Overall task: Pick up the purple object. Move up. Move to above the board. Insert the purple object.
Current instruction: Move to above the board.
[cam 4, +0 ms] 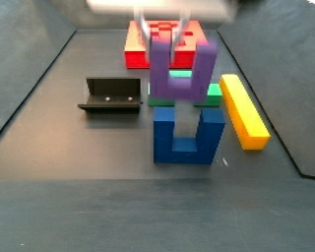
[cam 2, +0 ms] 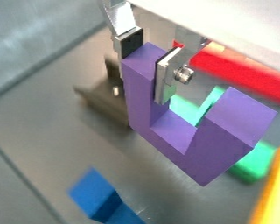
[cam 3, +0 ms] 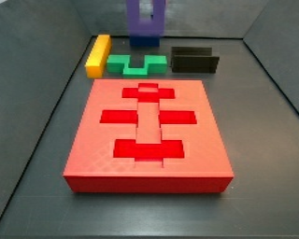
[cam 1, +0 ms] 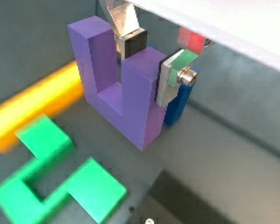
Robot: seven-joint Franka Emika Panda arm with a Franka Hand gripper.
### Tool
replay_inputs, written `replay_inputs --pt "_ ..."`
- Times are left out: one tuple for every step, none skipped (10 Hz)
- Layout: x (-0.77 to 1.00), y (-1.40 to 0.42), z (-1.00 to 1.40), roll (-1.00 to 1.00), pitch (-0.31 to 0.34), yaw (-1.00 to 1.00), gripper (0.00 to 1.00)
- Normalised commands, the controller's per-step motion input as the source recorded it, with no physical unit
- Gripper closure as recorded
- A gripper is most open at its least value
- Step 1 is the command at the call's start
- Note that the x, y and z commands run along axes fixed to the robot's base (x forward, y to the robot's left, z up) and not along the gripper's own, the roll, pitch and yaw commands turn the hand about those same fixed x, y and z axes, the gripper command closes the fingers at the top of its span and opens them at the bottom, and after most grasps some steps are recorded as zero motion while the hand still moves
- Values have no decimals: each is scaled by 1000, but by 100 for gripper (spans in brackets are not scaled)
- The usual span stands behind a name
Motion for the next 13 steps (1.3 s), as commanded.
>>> replay_inputs --pt "-51 -2 1400 8 41 -5 100" --pt "20 9 1400 25 34 4 100" --pt "48 7 907 19 82 5 100" --pt "43 4 536 22 97 5 100" --pt "40 0 238 19 67 7 100" --pt "19 1 173 16 56 7 100" --pt "-145 -1400 181 -49 398 298 100" --pt "-142 -1400 171 -20 364 281 100" --pt "-141 -1400 173 15 258 201 100" --pt "-137 -1400 172 -20 155 95 100" --pt "-136 -1400 182 -3 109 57 100" --pt "-136 -1400 190 20 81 49 100" --pt "-126 -1400 192 -8 58 28 100"
